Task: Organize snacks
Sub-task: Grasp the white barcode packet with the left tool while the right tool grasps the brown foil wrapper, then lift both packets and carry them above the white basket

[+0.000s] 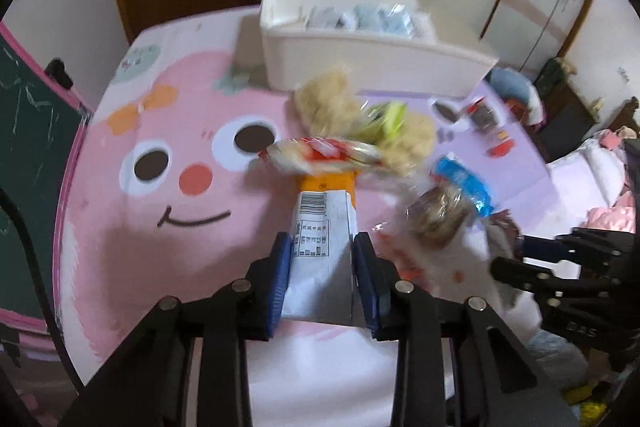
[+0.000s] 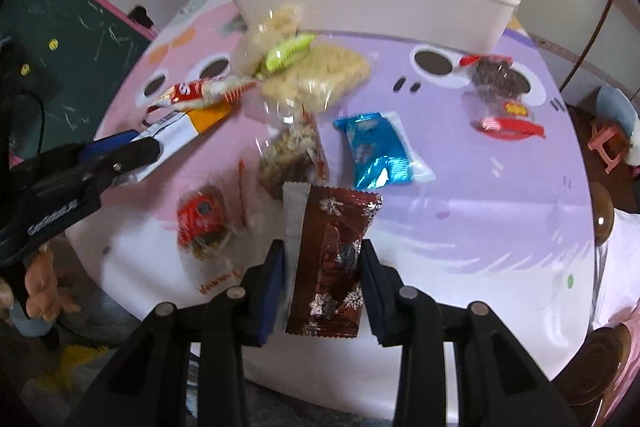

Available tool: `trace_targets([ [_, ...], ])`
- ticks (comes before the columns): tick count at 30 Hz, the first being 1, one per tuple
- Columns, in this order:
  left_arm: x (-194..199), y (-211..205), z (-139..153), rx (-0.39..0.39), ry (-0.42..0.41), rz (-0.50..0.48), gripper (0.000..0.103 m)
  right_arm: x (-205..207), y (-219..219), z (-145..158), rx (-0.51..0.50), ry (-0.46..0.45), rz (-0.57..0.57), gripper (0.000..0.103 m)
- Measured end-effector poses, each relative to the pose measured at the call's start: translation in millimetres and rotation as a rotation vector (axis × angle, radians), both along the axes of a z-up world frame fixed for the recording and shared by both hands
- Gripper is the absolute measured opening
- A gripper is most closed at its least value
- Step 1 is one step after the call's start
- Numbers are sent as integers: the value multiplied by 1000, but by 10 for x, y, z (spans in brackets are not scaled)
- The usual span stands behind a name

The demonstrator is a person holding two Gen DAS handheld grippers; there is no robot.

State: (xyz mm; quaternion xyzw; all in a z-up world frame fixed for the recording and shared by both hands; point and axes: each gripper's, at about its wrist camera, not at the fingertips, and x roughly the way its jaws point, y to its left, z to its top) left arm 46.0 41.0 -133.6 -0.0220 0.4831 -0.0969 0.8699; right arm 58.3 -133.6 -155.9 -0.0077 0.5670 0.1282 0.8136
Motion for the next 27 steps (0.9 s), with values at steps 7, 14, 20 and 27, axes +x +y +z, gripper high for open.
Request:
trace_targets([
  [7,-182,-90,465,-18,-125,-39,30,-111,-69,321,40,-92,-24,35],
  [14,-354,-180,777,-30,-201,-54,30,-139,-109,486,69,-156,-50,35],
  [20,-426,-180,1118,-37,-273,-51,30,-79,-197,689,87,-213,-87,35],
  [27,-316,-110,1636,-38,-392,-11,30,89,-380,1190,76,-341,-129,35],
])
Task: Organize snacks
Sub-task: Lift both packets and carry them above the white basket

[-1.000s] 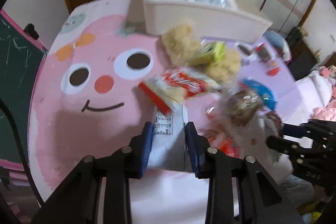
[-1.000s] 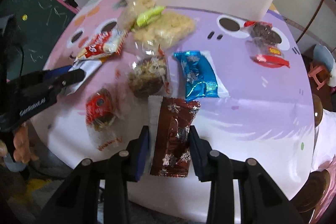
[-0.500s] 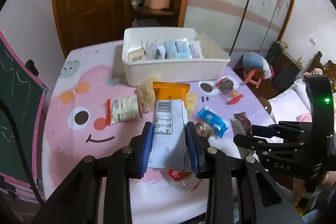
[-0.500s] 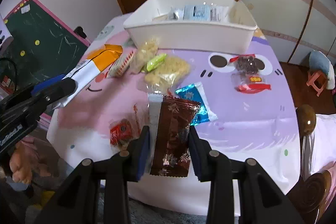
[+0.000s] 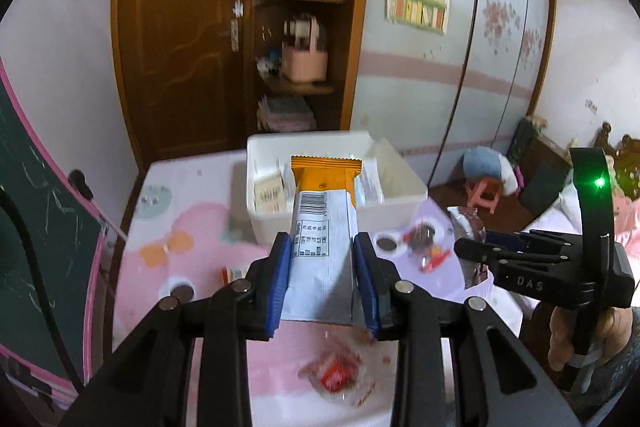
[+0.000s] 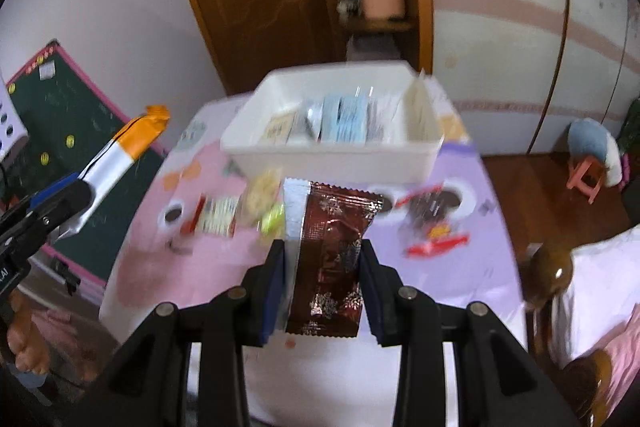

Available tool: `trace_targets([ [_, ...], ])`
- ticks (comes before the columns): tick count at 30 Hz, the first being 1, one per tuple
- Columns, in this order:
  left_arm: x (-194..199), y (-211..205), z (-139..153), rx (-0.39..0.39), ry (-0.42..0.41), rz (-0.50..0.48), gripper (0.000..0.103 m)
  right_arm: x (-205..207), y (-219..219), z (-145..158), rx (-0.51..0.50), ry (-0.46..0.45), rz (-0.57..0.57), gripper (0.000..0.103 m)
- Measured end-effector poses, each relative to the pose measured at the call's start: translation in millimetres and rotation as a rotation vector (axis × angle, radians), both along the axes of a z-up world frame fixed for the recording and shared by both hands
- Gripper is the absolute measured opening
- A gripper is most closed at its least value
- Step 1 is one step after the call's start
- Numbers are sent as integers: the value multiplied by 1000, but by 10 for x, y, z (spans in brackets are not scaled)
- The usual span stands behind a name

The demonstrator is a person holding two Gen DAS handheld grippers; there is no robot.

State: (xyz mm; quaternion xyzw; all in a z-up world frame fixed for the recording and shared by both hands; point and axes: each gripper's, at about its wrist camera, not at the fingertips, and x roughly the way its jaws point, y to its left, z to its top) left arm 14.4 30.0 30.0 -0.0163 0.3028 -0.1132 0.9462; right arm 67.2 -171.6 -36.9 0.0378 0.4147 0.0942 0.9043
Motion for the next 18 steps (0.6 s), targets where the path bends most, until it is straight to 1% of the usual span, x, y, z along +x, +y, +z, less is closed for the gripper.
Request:
trace_targets([
  [2,44,25,122,-4,-26,14,30,58,-42,171,-12,-53,-16,35],
  [3,80,37,214,-7,-48,24,30,82,-64,279,-32,-97,-38,35],
  [5,127,59,315,-13,-73,39,30,98,-90,407,-63,-160,-65,35],
  [7,192,82,423,-19,-100,53,30,135,-131,541,-68,-219,-93,35],
  [10,341,110,597,-22,-134,79,30,231,-184,658,-57,-257,-106,35],
  [13,513,119,728,-33,-151,95,30,386,-198,775,-60,-284,-112,35],
  [18,855,58,853,-15,-151,122,31,664,-115,1001,-68,-325,-105,35],
])
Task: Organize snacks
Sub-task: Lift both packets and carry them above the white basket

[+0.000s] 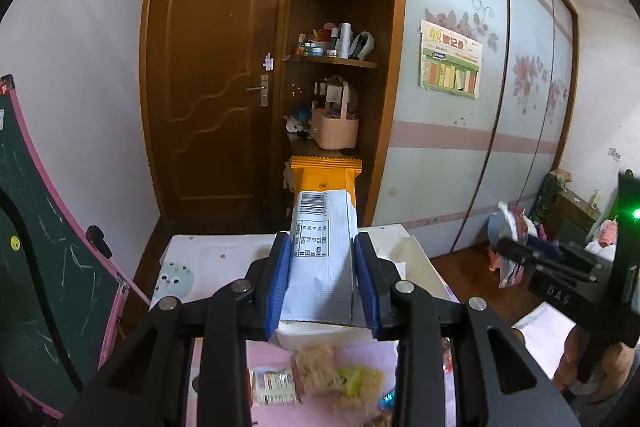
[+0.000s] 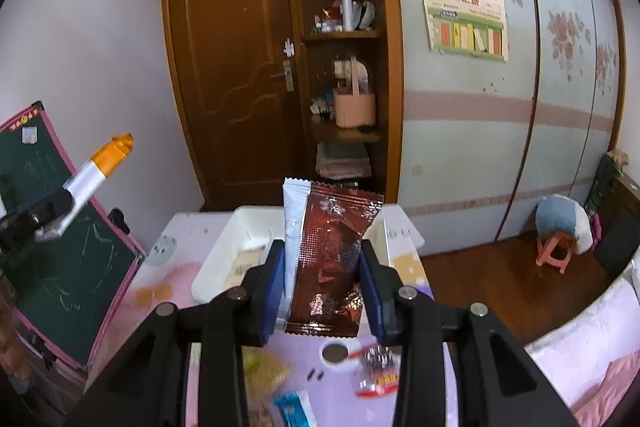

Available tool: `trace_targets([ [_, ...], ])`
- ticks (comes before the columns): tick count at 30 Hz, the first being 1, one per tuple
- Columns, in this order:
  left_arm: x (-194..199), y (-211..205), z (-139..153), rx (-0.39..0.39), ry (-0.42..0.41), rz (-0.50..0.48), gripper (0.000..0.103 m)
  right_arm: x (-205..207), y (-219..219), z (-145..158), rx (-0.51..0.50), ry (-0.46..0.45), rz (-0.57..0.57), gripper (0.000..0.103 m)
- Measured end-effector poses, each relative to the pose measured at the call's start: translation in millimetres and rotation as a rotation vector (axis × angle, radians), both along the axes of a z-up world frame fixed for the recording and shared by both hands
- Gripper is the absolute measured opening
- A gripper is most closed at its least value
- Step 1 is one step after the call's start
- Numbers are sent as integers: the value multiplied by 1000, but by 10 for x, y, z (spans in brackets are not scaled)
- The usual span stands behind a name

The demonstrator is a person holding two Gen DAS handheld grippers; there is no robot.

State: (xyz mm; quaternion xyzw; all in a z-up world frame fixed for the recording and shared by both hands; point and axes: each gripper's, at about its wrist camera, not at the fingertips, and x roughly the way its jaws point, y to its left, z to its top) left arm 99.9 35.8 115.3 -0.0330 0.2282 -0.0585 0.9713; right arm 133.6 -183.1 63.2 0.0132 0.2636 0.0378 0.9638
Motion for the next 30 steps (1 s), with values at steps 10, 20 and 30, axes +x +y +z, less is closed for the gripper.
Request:
trace_targets([
  [10,954,-218,-150,47,68,7,31,773,196,337,-33,-92,10,36],
  [20,1899,-340,-729,37,213,17,31,1529,424,-122,-8,51,43,36],
  [30,2353,-371,-1269,50,293,39,31,1886,456,-580,15,161,32,36],
])
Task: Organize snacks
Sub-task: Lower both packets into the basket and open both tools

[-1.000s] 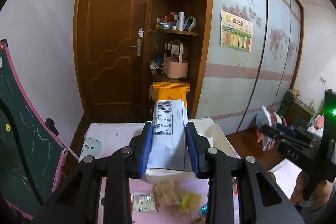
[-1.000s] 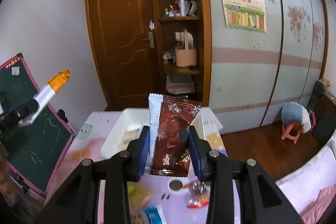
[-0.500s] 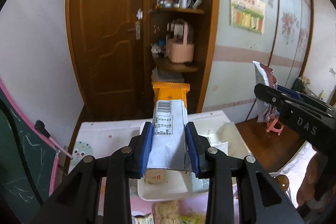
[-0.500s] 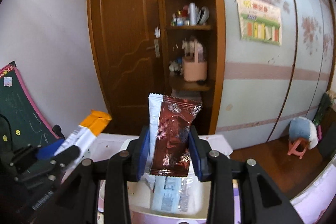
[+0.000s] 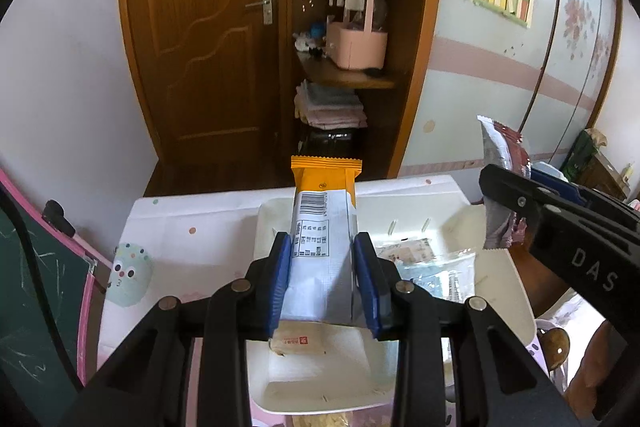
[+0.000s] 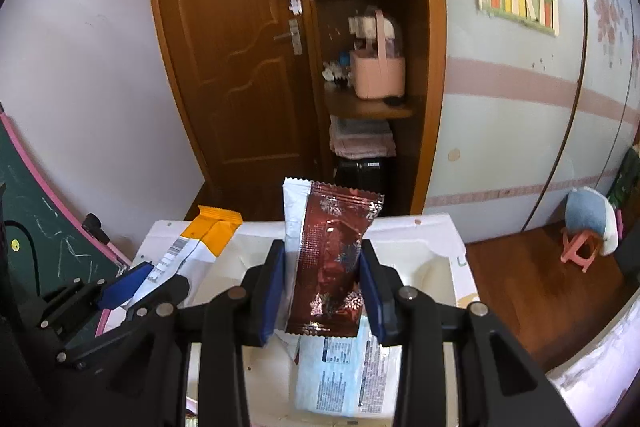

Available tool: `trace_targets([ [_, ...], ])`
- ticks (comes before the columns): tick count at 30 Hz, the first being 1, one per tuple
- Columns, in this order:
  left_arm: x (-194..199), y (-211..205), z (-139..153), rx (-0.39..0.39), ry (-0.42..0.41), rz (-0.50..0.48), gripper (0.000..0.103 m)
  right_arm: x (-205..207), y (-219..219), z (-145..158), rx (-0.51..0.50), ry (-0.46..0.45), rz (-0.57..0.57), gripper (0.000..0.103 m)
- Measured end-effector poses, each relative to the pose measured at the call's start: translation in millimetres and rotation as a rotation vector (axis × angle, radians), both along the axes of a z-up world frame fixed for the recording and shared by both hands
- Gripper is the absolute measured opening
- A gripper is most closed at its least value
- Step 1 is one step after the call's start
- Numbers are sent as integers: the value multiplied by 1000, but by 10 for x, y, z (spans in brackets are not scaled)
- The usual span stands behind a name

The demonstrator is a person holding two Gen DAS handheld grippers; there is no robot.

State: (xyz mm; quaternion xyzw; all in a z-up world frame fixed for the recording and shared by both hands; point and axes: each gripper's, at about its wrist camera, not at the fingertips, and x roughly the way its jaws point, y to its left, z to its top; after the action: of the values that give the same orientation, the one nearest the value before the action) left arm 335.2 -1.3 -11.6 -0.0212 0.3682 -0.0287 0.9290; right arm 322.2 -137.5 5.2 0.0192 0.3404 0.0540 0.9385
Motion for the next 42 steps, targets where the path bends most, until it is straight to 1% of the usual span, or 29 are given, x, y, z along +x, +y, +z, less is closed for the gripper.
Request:
trace_targets([
  [5,74,-51,-198,16,25,-11,31,136,-56,-167,17,46,-17,36],
  [8,115,-94,-284,32,36,-18,33,209,-74,-261,18,75,-25,37],
  [9,120,-105,-316,41,38,-21,41,235,-85,-300,18,85,-27,37],
  [10,121,-113,-350,56,44,-25,54,271,-95,-363,17,106,-31,41],
  [11,128,-135,-392,79,52,-22,90,294,-104,-399,17,122,-33,49],
  [12,124,-152,-431,103,49,-10,103,326,-120,-467,21,150,-41,53],
  [13,101,-159,-450,116,31,-3,103,337,-132,-503,27,165,-46,58],
  [14,89,-173,-470,126,24,-6,103,341,-147,-540,37,178,-46,61],
  [16,74,-186,-523,132,44,-20,103,337,-172,-596,48,199,-48,62],
  [19,68,-166,-570,100,72,-26,103,330,-199,-630,50,220,-50,62],
  [24,7,-138,-545,84,74,-20,103,299,-228,-622,68,244,-51,62],
  [32,-158,-80,-415,71,80,-9,103,186,-206,-509,71,245,-42,62],
  [35,-262,-55,-333,70,71,-2,103,108,-199,-430,73,239,-43,62],
  [38,-411,-50,-211,83,52,-4,103,-10,-195,-305,74,224,-43,62],
  [42,-685,-25,26,98,14,-6,103,-227,-200,-105,69,199,-42,62],
])
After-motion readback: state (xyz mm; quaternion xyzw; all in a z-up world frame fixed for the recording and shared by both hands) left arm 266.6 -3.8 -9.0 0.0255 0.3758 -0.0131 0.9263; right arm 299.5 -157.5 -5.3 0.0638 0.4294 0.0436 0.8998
